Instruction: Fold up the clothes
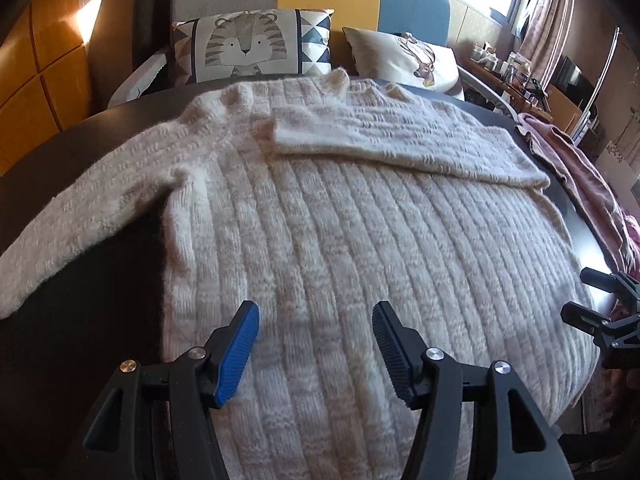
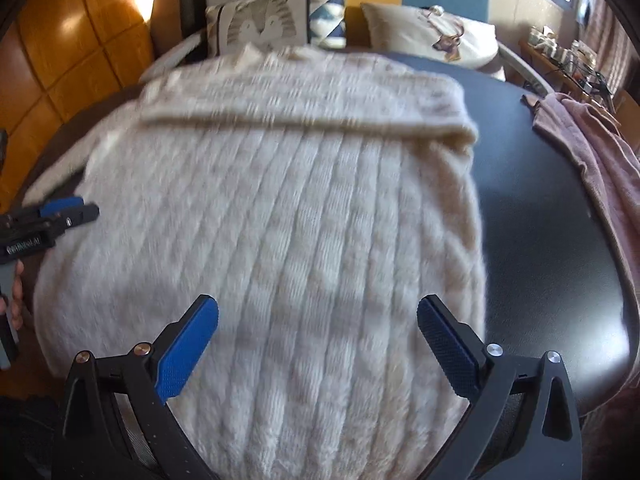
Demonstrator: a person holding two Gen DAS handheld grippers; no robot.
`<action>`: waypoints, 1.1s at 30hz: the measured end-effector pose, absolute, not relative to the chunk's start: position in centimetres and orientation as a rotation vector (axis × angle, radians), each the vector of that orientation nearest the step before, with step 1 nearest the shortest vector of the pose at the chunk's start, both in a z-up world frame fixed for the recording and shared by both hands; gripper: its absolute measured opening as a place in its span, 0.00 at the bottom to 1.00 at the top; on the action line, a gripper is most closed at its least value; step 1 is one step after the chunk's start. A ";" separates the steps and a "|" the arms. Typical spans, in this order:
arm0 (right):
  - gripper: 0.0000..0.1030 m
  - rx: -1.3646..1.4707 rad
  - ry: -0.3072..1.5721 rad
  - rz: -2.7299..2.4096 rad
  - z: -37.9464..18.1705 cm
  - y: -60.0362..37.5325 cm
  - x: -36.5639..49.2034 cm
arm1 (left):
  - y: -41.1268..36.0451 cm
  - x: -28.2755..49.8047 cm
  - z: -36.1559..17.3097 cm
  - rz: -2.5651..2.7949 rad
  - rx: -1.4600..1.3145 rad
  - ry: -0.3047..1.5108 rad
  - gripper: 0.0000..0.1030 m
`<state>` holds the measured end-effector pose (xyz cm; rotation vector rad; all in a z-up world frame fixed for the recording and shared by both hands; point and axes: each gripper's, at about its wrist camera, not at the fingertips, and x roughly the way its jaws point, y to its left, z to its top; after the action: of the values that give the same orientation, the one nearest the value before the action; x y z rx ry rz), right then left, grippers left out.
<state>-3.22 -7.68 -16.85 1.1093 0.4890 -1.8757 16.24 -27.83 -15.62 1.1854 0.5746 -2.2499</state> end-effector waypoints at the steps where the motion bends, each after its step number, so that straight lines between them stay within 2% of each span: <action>1: 0.99 1.103 0.465 -1.888 -15.9 -8.3 -4.0 | -28.5 15.6 -15.1 -2.256 1.169 0.574 0.59; 6: 0.99 1.031 0.445 -1.932 -12.0 -13.8 -7.5 | -32.9 11.1 -12.1 -2.276 1.097 0.542 0.59; 10: 0.99 1.013 0.456 -1.951 -11.4 -19.3 -10.4 | -36.4 6.5 -11.2 -2.276 1.084 0.509 0.59; 18: 0.99 1.058 0.517 -1.947 -15.6 -29.3 -16.1 | -44.0 -1.0 -15.7 -2.164 1.148 0.568 0.59; 23: 0.99 1.130 0.571 -1.978 -19.3 -31.1 -18.6 | -46.2 -1.5 -17.9 -2.119 1.110 0.555 0.59; 26: 1.00 1.127 0.525 -1.972 -20.6 -30.3 -19.1 | -46.1 -1.6 -18.1 -2.125 1.084 0.510 0.61; 33: 1.00 1.074 0.487 -2.018 -18.7 -29.6 -18.6 | -45.3 -2.2 -16.4 -2.163 1.048 0.557 0.58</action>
<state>-18.60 -29.62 -18.67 1.0744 0.4875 -2.0179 -2.23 -45.32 -16.40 1.0481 0.5571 -2.1631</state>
